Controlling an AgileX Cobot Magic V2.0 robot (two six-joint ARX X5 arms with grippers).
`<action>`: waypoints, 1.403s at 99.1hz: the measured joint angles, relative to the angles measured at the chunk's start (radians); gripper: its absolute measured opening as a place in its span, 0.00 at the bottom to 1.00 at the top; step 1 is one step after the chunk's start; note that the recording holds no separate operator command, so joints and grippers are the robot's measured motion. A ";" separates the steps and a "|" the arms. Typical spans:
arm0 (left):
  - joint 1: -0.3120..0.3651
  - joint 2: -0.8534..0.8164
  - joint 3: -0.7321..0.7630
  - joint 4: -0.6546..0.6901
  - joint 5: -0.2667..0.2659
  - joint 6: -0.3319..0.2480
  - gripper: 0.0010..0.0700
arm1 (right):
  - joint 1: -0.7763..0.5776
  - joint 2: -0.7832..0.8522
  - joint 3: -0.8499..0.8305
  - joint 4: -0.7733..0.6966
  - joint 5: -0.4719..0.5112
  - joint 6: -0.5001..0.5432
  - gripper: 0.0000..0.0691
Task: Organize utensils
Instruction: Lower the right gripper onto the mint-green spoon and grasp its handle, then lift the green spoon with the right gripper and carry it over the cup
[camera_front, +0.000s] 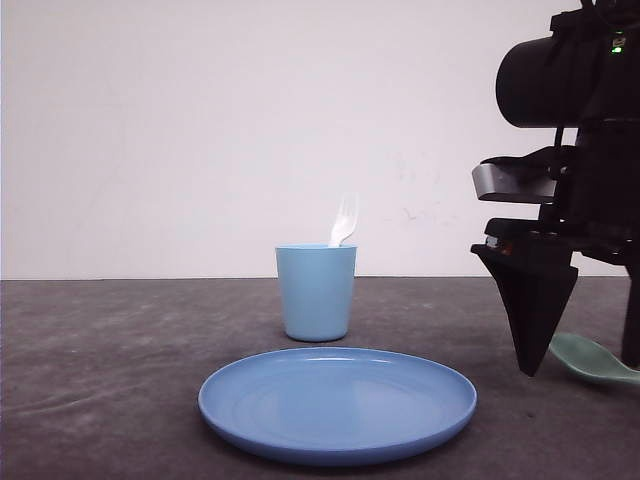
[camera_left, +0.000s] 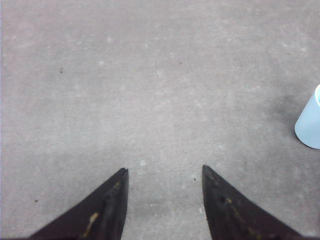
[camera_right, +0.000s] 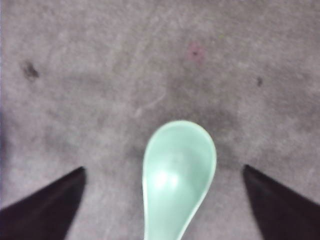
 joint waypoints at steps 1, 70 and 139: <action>0.000 0.000 0.000 0.000 0.000 0.000 0.39 | 0.001 0.000 0.000 0.001 0.002 0.000 0.76; 0.000 0.000 0.000 0.000 0.000 0.015 0.39 | 0.011 0.019 0.005 0.003 0.033 0.005 0.07; 0.000 0.000 0.000 0.000 0.000 0.026 0.39 | 0.011 -0.090 0.003 0.084 0.028 0.006 0.04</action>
